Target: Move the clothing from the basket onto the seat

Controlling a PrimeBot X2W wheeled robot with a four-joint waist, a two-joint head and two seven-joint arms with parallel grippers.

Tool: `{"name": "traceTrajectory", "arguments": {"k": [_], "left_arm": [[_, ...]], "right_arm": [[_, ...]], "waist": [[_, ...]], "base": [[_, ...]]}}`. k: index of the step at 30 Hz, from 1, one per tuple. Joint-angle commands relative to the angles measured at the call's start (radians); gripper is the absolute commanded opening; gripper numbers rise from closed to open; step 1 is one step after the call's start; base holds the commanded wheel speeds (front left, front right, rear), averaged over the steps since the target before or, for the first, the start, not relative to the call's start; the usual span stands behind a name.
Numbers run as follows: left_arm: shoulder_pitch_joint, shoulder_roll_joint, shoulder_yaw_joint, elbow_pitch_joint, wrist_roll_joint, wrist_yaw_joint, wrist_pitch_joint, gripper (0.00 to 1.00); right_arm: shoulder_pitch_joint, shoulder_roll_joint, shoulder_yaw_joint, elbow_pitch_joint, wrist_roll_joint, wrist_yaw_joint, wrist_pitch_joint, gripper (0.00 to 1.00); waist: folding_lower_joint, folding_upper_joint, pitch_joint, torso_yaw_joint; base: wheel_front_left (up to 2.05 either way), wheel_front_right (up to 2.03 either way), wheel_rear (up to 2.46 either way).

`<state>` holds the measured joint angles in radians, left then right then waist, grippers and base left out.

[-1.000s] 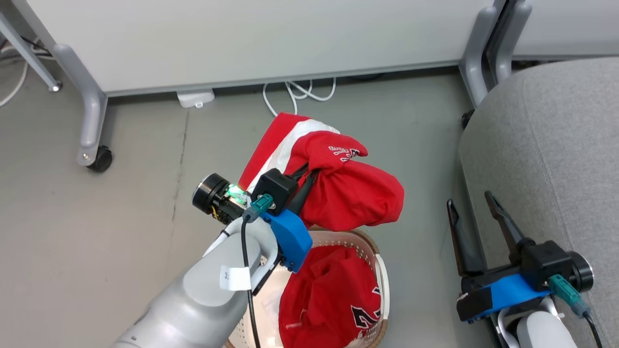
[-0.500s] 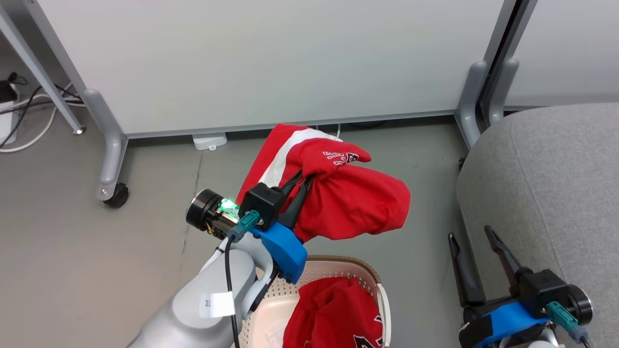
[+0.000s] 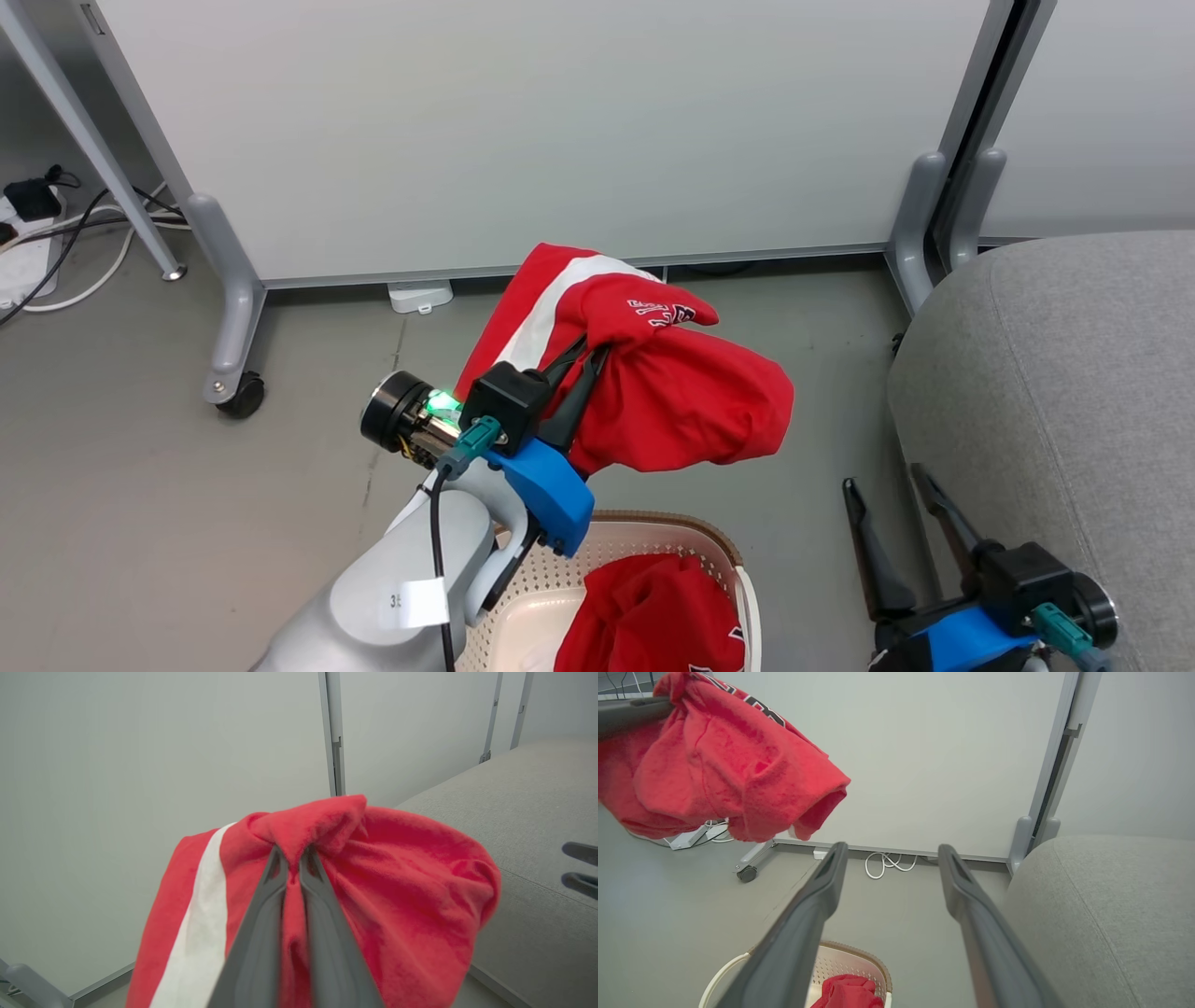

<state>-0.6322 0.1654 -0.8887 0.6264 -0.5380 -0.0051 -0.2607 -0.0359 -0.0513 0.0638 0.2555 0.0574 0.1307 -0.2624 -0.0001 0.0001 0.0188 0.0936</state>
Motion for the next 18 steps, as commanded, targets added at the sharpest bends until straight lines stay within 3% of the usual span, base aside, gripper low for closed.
{"name": "traceTrajectory", "arguments": {"k": [1, 18], "left_arm": [[0.001, 0.005, -0.002, -0.006, -0.003, 0.007, -0.002, 0.0], [-0.029, -0.011, -0.027, -0.016, -0.002, 0.002, 0.005, 0.0]], "right_arm": [[0.003, 0.001, 0.01, 0.003, 0.011, 0.0, -0.004, 1.0], [-0.095, -0.04, 0.197, 0.075, 0.216, 0.0, -0.004, 1.0]], "waist": [[0.0001, -0.0001, 0.001, 0.001], [0.0001, -0.0001, 0.012, 0.019]], "base": [[0.0, 0.0, 0.0], [0.0, 0.0, 0.0]]}}
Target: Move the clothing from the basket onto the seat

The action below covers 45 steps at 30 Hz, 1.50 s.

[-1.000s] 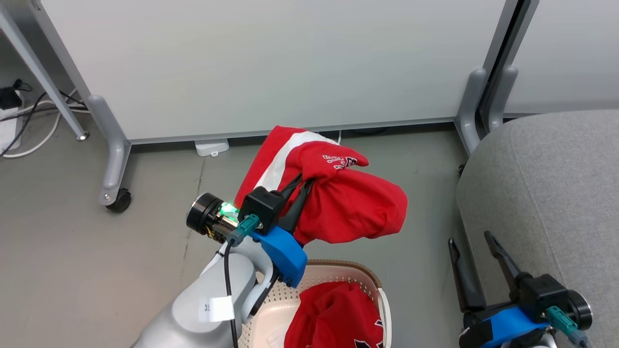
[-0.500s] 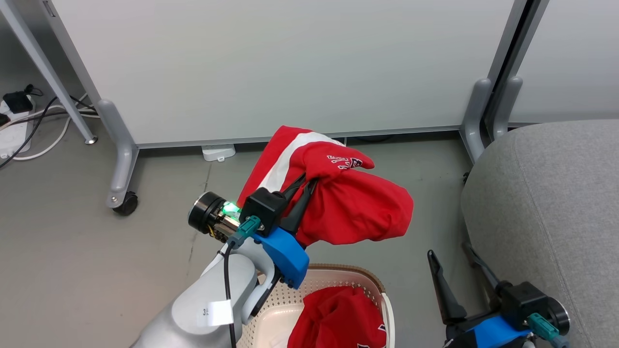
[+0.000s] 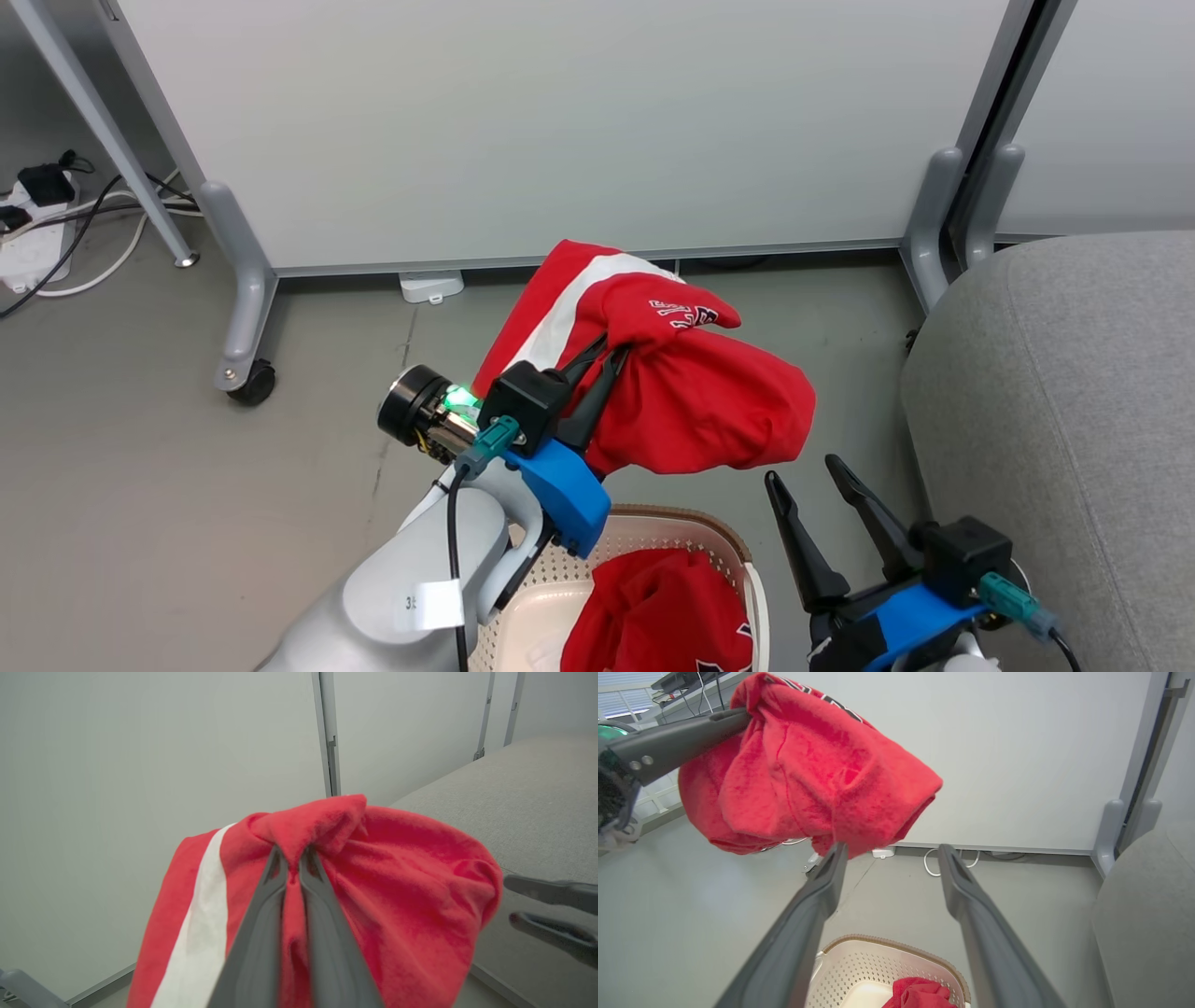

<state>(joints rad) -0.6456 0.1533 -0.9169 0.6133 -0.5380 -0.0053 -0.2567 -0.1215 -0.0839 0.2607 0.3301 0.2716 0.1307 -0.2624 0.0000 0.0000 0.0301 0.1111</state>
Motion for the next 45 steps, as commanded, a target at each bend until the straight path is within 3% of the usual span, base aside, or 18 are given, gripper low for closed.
{"name": "traceTrajectory", "arguments": {"k": [1, 16, 31, 32, 33, 45], "left_arm": [[-0.018, -0.001, 0.0, -0.003, -0.002, 0.001, 0.001, 0.0], [-0.033, -0.015, -0.022, 0.005, -0.001, -0.011, -0.002, 0.0], [-0.033, -0.02, -0.036, 0.01, -0.007, -0.009, -0.004, 0.0], [-0.034, -0.02, -0.037, 0.01, -0.007, -0.009, -0.004, 0.0], [-0.035, -0.02, -0.037, 0.01, -0.007, -0.01, -0.004, 0.0], [-0.035, -0.019, -0.044, 0.012, -0.013, -0.006, -0.005, 0.0]], "right_arm": [[-0.019, -0.014, 0.015, 0.005, 0.015, 0.0, -0.004, 1.0], [-0.124, -0.065, 0.172, 0.04, 0.229, 0.0, -0.004, 1.0], [-0.167, -0.076, 0.222, -0.002, 0.282, 0.0, -0.004, 1.0], [-0.169, -0.075, 0.223, -0.001, 0.28, 0.0, -0.004, 0.42], [-0.17, -0.075, 0.224, -0.001, 0.278, 0.0, -0.004, 0.0], [-0.176, -0.059, 0.216, -0.003, 0.259, 0.0, -0.004, 0.0]], "waist": [[0.0, 0.0, 0.003, 0.003], [0.0, 0.0, 0.015, 0.027], [0.0, 0.0, 0.013, 0.03], [0.0, 0.0, 0.013, 0.031], [0.0, 0.0, 0.013, 0.031], [0.0, 0.0, 0.013, 0.03]], "base": [[0.0, 0.0, 0.0], [0.0, 0.0, 0.0], [0.0, 0.0, 0.0], [0.0, 0.0, 0.0], [0.0, 0.0, 0.0], [0.0, 0.0, 0.0]]}}
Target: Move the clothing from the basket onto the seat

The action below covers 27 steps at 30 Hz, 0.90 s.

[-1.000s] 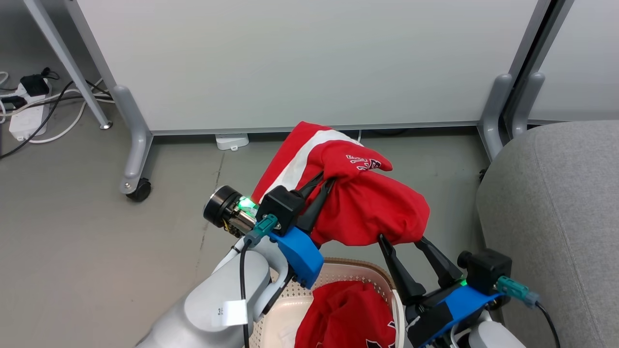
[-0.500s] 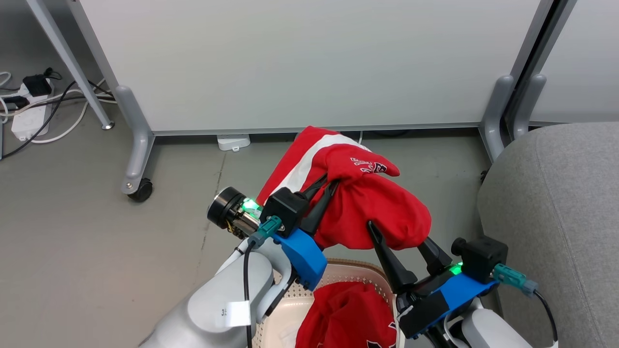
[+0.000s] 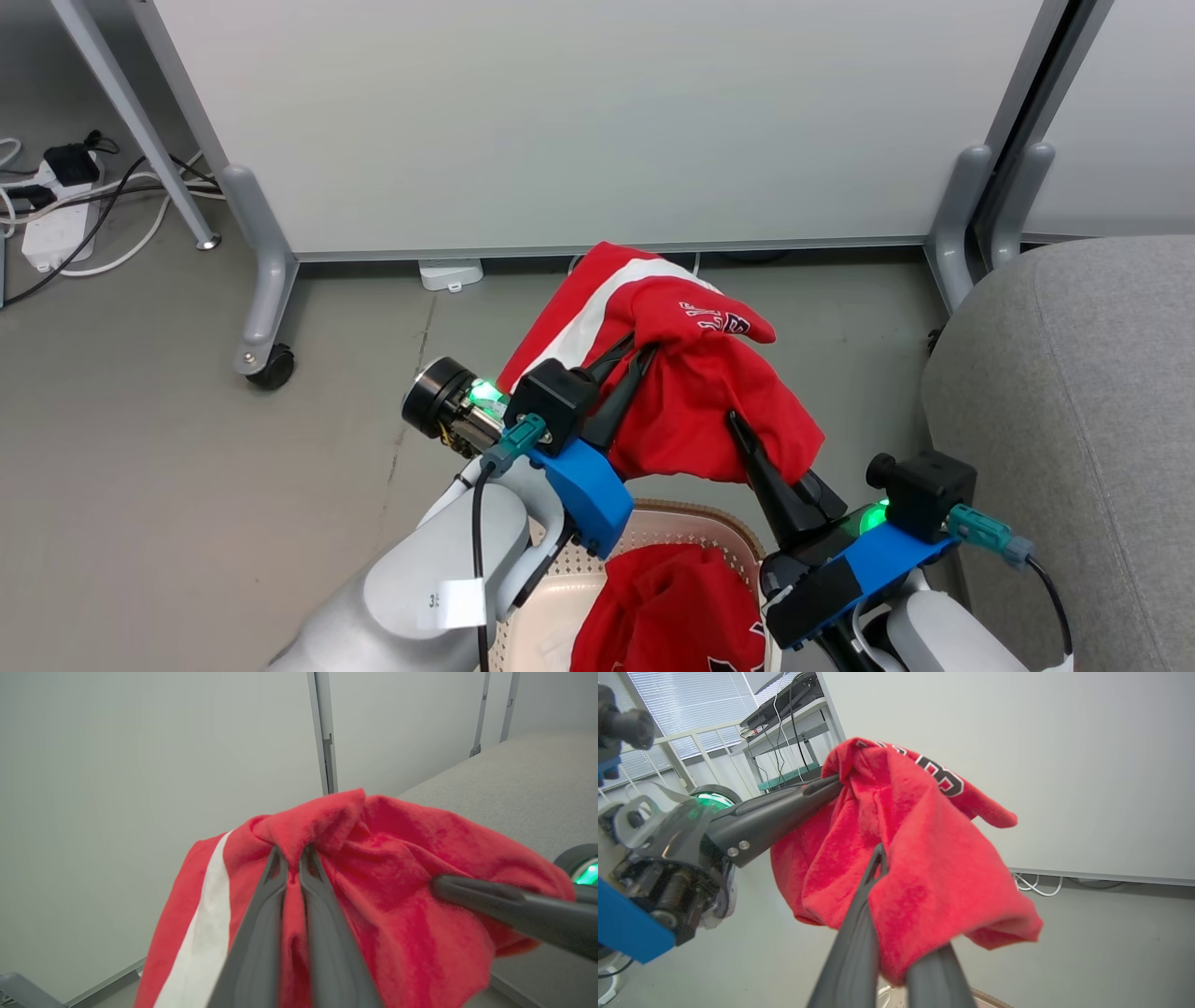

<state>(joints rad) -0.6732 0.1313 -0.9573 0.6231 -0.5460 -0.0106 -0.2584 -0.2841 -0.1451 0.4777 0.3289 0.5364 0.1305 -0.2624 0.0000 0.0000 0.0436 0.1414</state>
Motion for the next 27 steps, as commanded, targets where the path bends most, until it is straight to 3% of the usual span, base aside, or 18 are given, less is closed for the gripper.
{"name": "traceTrajectory", "arguments": {"k": [1, 20, 21, 22, 27], "left_arm": [[-0.008, 0.003, -0.005, 0.002, -0.006, 0.0, -0.003, 0.0], [-0.014, 0.008, -0.009, 0.0, -0.014, 0.011, -0.005, 0.0], [-0.014, 0.008, -0.007, 0.0, -0.016, 0.014, -0.005, 0.36], [-0.012, 0.007, -0.006, 0.002, -0.02, 0.013, -0.002, 1.0], [-0.016, 0.007, -0.006, 0.0, -0.014, 0.025, -0.003, 1.0]], "right_arm": [[-0.012, 0.003, -0.001, -0.001, -0.007, 0.0, -0.004, 0.0], [-0.012, 0.001, -0.007, 0.002, -0.011, 0.0, -0.004, 0.0], [-0.012, 0.001, -0.007, 0.001, -0.012, 0.0, -0.004, 0.0], [-0.012, 0.001, -0.007, 0.001, -0.012, 0.0, -0.004, 0.0], [-0.01, 0.001, -0.008, 0.0, -0.014, 0.0, -0.004, 0.0]], "waist": [[0.0, 0.0, -0.001, -0.001], [0.0, 0.0, 0.002, -0.001], [0.0, 0.0, 0.003, -0.001], [0.0, 0.0, 0.003, -0.001], [0.0, 0.0, 0.005, -0.002]], "base": [[0.0, 0.0, 0.0], [0.0, 0.0, 0.0], [0.0, 0.0, 0.0], [0.0, 0.0, 0.0], [0.0, 0.0, 0.0]]}}
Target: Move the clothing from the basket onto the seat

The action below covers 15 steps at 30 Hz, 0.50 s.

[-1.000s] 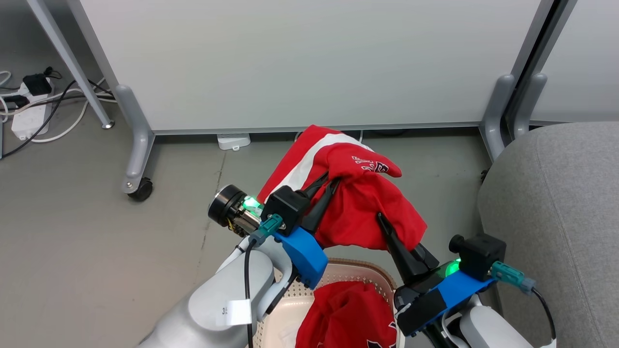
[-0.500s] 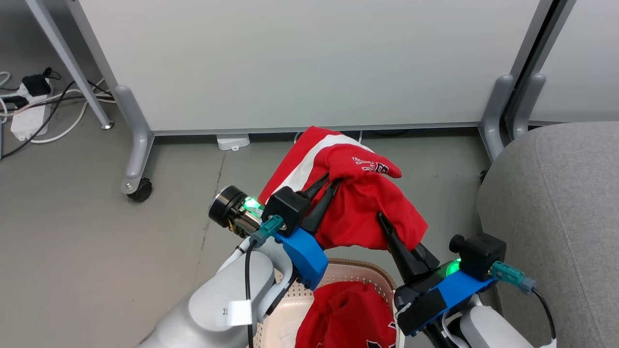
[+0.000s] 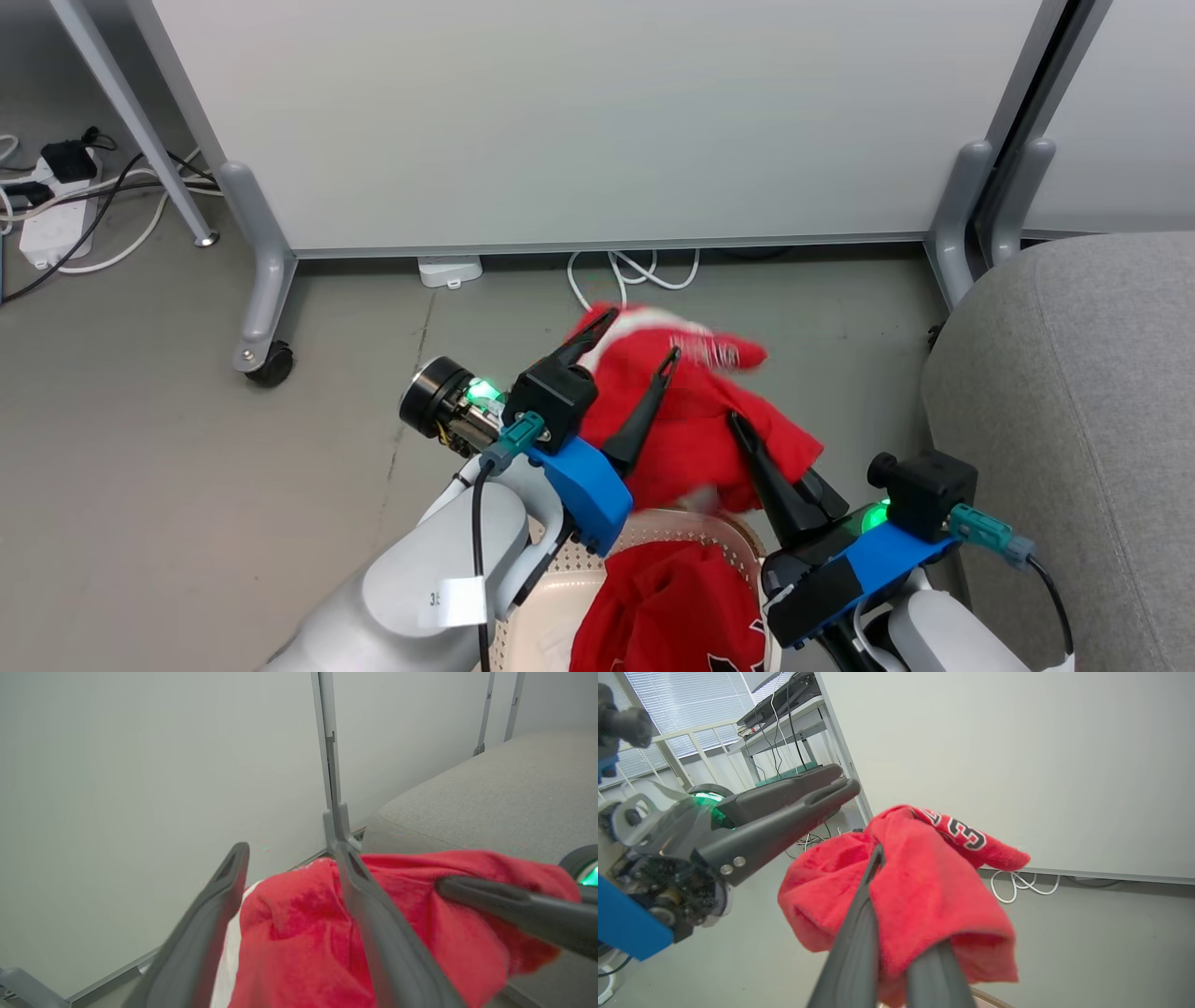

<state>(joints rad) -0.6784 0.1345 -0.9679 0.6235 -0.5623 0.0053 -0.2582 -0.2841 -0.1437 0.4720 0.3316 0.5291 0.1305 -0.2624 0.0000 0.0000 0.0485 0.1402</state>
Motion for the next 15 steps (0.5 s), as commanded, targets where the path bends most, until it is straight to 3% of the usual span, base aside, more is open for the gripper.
{"name": "traceTrajectory", "arguments": {"k": [1, 15], "left_arm": [[-0.012, 0.005, 0.004, 0.0, 0.005, 0.01, -0.003, 1.0], [-0.012, 0.008, 0.005, 0.0, 0.003, 0.01, -0.006, 1.0]], "right_arm": [[-0.01, 0.0, -0.003, -0.002, -0.008, 0.0, -0.004, 0.0], [-0.013, -0.002, -0.017, 0.005, -0.02, 0.0, -0.004, 0.0]], "waist": [[0.0, 0.0, 0.001, -0.001], [0.0, 0.0, 0.007, -0.011]], "base": [[0.0, 0.0, 0.0], [0.0, 0.0, 0.0]]}}
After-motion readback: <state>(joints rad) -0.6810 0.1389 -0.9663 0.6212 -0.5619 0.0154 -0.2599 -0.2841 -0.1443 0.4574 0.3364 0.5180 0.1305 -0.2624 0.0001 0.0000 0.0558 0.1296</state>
